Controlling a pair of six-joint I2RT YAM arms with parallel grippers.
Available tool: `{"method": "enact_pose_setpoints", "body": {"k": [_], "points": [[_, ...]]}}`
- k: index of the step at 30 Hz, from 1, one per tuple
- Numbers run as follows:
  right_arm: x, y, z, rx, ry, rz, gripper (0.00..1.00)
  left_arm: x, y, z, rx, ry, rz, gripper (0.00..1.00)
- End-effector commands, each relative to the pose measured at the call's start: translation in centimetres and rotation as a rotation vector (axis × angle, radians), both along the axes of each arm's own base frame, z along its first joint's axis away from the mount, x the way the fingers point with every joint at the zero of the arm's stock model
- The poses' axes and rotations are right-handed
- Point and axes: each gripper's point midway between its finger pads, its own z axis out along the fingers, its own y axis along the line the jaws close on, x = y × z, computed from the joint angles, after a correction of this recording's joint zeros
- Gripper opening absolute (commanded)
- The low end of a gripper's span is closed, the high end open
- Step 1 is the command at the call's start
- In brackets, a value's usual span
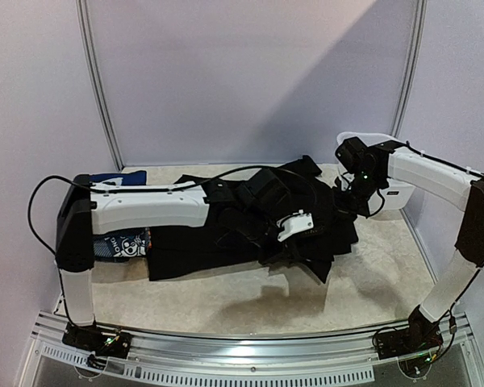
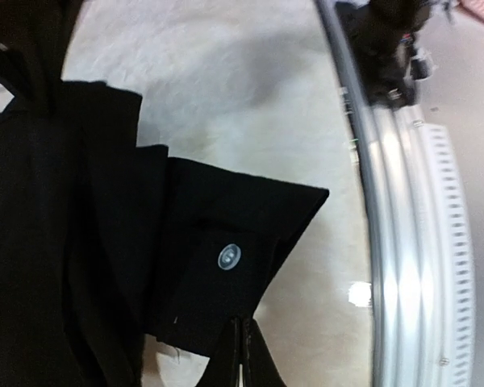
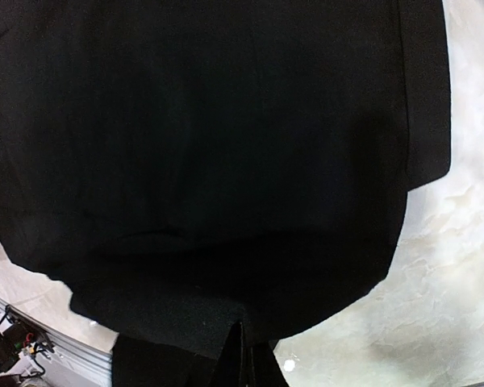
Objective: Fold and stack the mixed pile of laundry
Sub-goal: Flatten out the crumpled shirt at the corner of the board, then fold the flattened shirt at the center of the board.
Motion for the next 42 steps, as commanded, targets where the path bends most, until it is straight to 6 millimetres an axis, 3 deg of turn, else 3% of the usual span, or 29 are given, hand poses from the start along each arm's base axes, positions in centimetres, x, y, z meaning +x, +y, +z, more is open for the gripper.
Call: {"method": "enact_pose_setpoints", "body": {"k": [1,11,16,19,24,29,33,36,42], "points": [[-1.0,-1.2,-0.2,-0.016,-0.04,0.01,0.0,-4.2,1.0,3.5,-0.058,0.139,-0.083,0.0],[-5.5,-2.6,-2.7,-0.014,0.049,0.04,0.01,-6.8,2.8,14.9,-0.262,0.212,-0.083,0.0],[-8.0,-3.2,-2.1,-0.005,0.099,0.069,0.1,-7.6,4.0,19.7,-0.347,0.242,-0.045,0.0],[-8.8,-3.3,-0.2,0.015,0.086,0.09,0.21,-7.8,4.7,21.4,-0.384,0.254,-0.022,0.0],[-9.9,-2.7,4.8,0.112,-0.01,0.142,0.55,-7.5,4.7,20.6,-0.367,0.29,0.026,0.0],[-10.0,0.0,12.9,0.346,-0.259,0.25,0.71,-5.3,4.0,19.1,-0.32,0.283,0.158,0.0],[-10.1,1.7,17.6,0.486,-0.467,0.324,0.87,-2.4,3.6,17.1,-0.228,0.267,0.301,0.0],[-10.3,2.9,19.4,0.555,-0.569,0.379,0.89,-0.7,3.1,16.0,-0.178,0.292,0.367,0.0],[-11.0,4.4,19.4,0.587,-0.679,0.466,0.93,1.1,2.3,15.4,-0.163,0.32,0.403,0.0]]}}
